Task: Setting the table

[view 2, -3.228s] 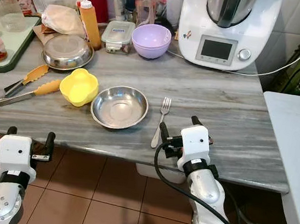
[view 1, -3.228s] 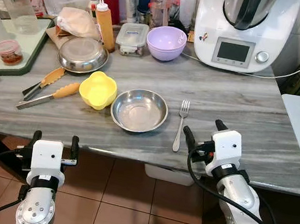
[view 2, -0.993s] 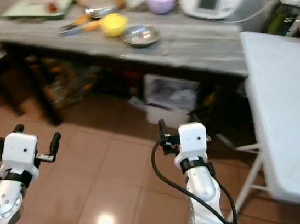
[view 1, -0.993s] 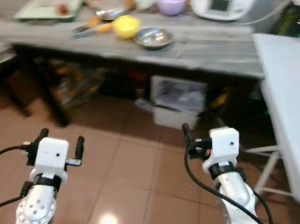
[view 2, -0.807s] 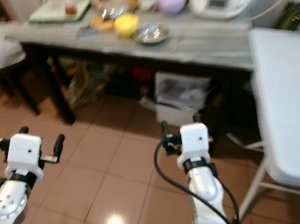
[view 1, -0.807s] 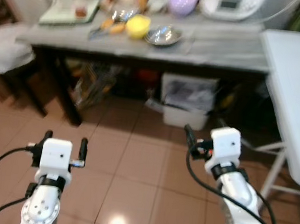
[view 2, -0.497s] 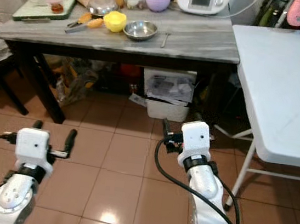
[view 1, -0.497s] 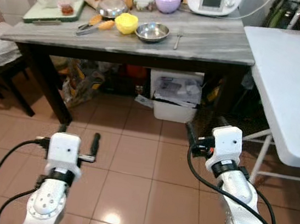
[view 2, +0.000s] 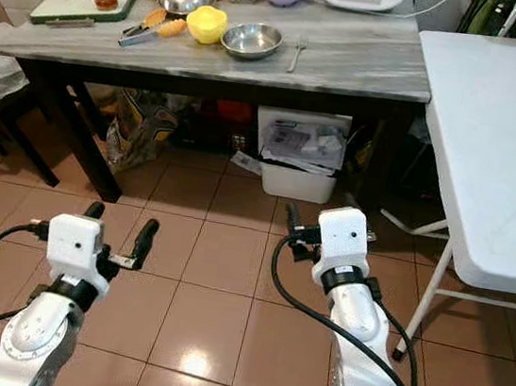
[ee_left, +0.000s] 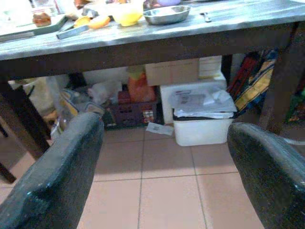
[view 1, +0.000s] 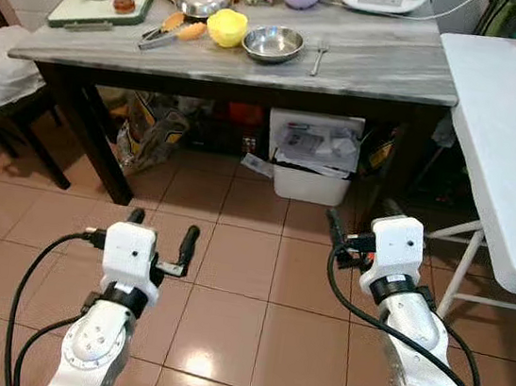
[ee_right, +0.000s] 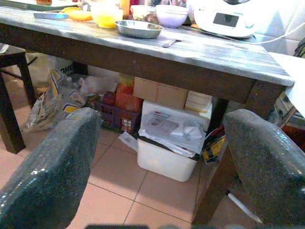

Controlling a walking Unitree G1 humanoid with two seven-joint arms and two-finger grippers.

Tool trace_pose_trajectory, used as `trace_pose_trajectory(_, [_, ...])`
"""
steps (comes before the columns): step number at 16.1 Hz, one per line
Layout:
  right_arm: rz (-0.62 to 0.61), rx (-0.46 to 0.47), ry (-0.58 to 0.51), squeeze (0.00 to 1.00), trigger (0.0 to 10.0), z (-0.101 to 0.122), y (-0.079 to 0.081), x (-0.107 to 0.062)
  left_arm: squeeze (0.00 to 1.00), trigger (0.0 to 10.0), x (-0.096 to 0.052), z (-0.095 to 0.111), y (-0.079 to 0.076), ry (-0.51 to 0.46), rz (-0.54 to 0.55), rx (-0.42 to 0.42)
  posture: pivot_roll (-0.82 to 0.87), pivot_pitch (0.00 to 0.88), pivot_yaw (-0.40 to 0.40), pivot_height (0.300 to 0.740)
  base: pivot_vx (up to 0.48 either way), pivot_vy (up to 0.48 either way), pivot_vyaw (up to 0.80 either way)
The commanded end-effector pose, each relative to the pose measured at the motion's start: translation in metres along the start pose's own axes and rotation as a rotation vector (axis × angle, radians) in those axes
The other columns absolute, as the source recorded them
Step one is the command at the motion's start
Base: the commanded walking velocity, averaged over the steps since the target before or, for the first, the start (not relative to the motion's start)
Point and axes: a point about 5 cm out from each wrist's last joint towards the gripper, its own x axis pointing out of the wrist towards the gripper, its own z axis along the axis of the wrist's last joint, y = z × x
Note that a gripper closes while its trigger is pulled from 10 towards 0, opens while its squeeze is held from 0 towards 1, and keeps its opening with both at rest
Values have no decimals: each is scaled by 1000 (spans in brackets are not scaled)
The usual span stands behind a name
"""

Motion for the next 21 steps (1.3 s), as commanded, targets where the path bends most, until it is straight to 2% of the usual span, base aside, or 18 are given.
trace_pose_trajectory(1, [-1, 0, -3, 0, 10000, 1, 3, 3, 0, 10000, -2, -3, 3, 11, 0, 2, -101, 110, 99, 740, 0, -244, 0])
trace_pose_trajectory(8, [-2, -3, -4, 0, 10000, 1, 2, 3, 0, 10000, -5, -4, 4, 15, -5, 0, -98, 114, 100, 740, 0, -450, 0])
trace_pose_trajectory(13, [-77, -10, -23, 0, 10000, 8, -8, 2, 0, 10000, -5, -3, 4, 17, -11, -4, -103, 124, 106, 740, 0, -480, 0])
trace_pose_trajectory(21, [-115, -8, -47, 0, 10000, 16, -11, -5, 0, 10000, -5, 1, 5, 15, -29, 0, -110, 134, 126, 740, 0, -480, 0])
